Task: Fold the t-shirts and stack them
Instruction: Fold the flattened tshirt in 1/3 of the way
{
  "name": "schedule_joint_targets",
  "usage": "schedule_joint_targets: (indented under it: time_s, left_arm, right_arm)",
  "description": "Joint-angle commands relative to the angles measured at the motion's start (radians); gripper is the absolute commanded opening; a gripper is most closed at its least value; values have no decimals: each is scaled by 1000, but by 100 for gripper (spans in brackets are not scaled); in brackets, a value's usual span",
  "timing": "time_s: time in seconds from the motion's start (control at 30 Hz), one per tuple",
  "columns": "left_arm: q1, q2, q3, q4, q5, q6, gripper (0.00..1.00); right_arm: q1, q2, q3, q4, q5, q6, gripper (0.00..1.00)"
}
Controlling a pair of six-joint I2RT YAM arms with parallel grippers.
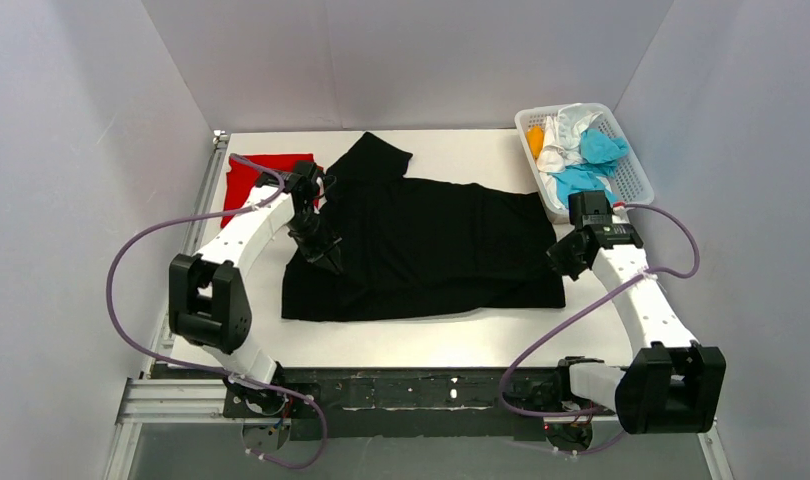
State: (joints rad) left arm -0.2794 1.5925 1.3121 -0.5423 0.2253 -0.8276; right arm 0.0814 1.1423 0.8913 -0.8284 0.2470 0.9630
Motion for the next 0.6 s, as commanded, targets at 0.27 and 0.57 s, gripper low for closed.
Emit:
schedule_joint_targets:
  time_s: [0.27, 0.57]
  left_arm:
    - [36, 251, 268, -213, -123, 50, 0]
    - [69, 389, 434, -192, -119, 122, 6]
  right_arm:
    - [-66, 206, 152, 162, -68, -109, 1]
    - [-68, 296, 180, 193, -77, -171, 1]
